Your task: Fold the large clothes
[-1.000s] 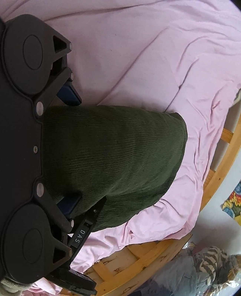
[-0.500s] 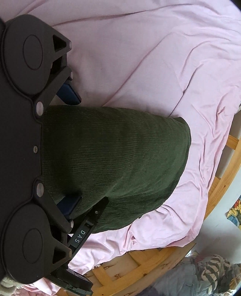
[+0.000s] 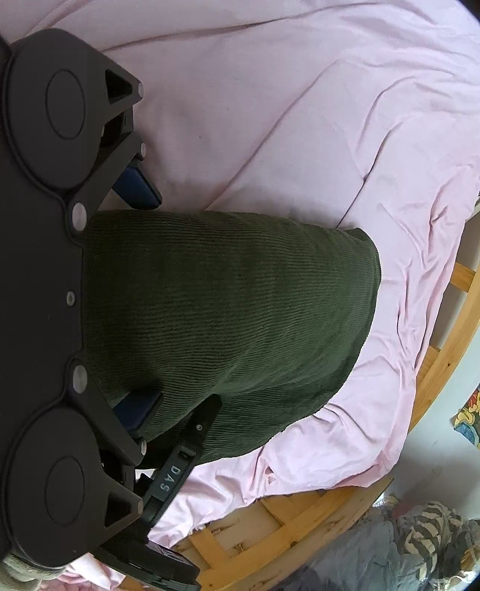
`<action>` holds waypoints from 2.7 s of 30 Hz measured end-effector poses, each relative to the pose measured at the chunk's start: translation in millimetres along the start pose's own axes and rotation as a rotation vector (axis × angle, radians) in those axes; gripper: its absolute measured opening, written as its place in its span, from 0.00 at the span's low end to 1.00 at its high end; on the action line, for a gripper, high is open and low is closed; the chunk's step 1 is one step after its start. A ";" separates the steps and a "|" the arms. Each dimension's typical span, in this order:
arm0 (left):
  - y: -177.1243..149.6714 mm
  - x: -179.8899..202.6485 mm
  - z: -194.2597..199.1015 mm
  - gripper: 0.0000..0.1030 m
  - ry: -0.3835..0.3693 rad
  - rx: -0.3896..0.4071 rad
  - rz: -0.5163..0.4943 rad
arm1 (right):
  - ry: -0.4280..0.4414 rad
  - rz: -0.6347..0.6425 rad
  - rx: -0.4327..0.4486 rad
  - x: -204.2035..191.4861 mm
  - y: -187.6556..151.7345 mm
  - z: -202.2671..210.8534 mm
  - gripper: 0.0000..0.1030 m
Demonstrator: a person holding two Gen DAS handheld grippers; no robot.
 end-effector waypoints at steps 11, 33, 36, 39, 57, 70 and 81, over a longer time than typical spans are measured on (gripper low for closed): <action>41.2 -12.1 0.0 0.99 -0.124 0.015 0.030 | 0.181 -0.199 0.015 27.8 27.3 -9.3 1.00; 45.9 -13.6 -38.2 0.90 -0.200 -0.099 0.047 | 0.232 0.019 0.052 -12.1 19.1 -13.0 0.54; 47.3 -12.7 -28.4 0.87 -0.214 -0.069 0.020 | 0.227 0.058 0.113 -25.4 24.0 3.6 0.46; 54.4 -11.5 -13.8 0.87 -0.238 -0.012 -0.005 | 0.253 0.070 0.185 -41.6 39.5 21.1 0.44; 136.4 -103.1 -25.0 0.89 -0.071 0.078 0.054 | 0.162 0.022 0.068 -101.5 80.8 -107.7 0.60; 123.7 -49.6 36.8 0.99 0.086 0.242 -0.058 | 0.122 0.229 0.250 -111.0 82.5 4.5 0.94; 90.7 1.7 147.1 0.99 0.175 0.431 -0.202 | 0.128 0.314 0.478 -138.6 79.5 133.7 1.00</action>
Point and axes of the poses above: each gripper's, at about its wrist camera, not at the fingertips, and z roughly against the way its jaws point, x to its right, y to its top, the point moved 10 cm from there along -z, roughly the way its jaws point, and after that the axes turned 2 degrees about -y, right-handed, at the moved point
